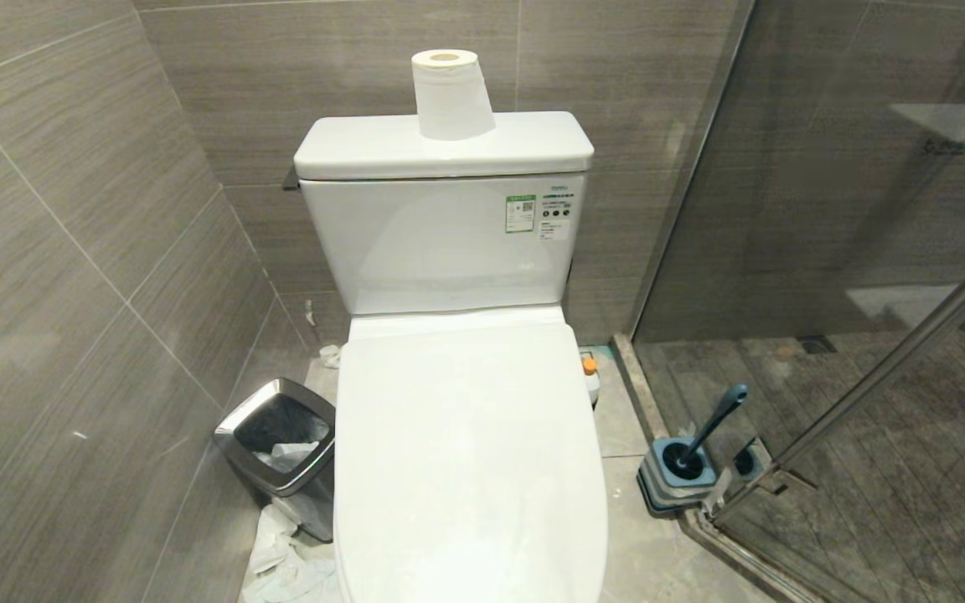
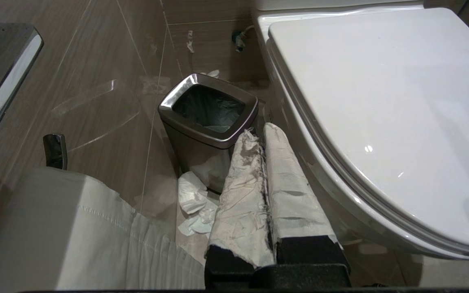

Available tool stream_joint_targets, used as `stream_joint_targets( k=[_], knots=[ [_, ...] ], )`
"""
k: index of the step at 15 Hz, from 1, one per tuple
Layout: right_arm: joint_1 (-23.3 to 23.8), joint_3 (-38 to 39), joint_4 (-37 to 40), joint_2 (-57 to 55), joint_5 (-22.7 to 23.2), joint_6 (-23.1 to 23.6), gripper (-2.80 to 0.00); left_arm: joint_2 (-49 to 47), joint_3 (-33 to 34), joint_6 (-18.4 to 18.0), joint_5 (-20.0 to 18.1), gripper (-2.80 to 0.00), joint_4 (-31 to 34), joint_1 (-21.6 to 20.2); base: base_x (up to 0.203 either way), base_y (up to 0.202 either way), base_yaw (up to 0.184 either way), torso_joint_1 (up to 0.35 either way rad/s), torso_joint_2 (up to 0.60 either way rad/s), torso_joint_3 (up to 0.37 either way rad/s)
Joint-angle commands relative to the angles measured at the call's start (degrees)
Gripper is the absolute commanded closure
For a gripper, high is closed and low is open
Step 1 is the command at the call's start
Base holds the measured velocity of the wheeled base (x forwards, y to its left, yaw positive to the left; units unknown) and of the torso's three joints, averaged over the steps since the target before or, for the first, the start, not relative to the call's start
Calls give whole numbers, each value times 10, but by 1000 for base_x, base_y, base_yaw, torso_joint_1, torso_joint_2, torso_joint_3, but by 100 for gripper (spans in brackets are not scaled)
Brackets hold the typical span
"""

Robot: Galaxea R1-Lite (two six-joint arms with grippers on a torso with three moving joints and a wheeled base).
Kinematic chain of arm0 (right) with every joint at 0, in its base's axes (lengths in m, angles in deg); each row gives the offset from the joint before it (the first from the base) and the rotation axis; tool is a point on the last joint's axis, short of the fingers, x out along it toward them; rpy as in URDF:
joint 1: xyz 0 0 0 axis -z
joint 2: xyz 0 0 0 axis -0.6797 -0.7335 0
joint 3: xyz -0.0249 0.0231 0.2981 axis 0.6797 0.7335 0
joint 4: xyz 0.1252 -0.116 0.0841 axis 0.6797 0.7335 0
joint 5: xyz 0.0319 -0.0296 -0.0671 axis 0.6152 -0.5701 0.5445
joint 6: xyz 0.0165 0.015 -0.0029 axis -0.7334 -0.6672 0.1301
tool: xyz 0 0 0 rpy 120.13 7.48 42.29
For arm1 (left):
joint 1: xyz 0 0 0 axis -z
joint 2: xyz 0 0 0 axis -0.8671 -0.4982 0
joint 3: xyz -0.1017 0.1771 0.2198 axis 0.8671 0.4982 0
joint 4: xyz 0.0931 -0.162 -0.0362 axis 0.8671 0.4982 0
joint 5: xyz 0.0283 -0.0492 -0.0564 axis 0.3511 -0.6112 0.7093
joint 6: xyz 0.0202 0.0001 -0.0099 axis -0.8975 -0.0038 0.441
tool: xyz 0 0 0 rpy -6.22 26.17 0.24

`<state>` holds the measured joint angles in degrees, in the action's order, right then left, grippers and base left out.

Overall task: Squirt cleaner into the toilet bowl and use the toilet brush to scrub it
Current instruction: Use the left hand to lift the toilet lid slightly

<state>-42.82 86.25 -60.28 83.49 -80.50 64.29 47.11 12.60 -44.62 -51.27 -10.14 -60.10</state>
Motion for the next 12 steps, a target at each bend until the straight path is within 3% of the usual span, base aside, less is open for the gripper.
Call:
stream_joint_targets(
  k=[1, 12],
  knots=[
    [0, 0, 0, -1, 0, 0, 0, 0, 0, 0, 0, 0, 0, 0, 0, 0, 0, 0, 0, 0],
    [0, 0, 0, -1, 0, 0, 0, 0, 0, 0, 0, 0, 0, 0, 0, 0, 0, 0, 0, 0]
  ],
)
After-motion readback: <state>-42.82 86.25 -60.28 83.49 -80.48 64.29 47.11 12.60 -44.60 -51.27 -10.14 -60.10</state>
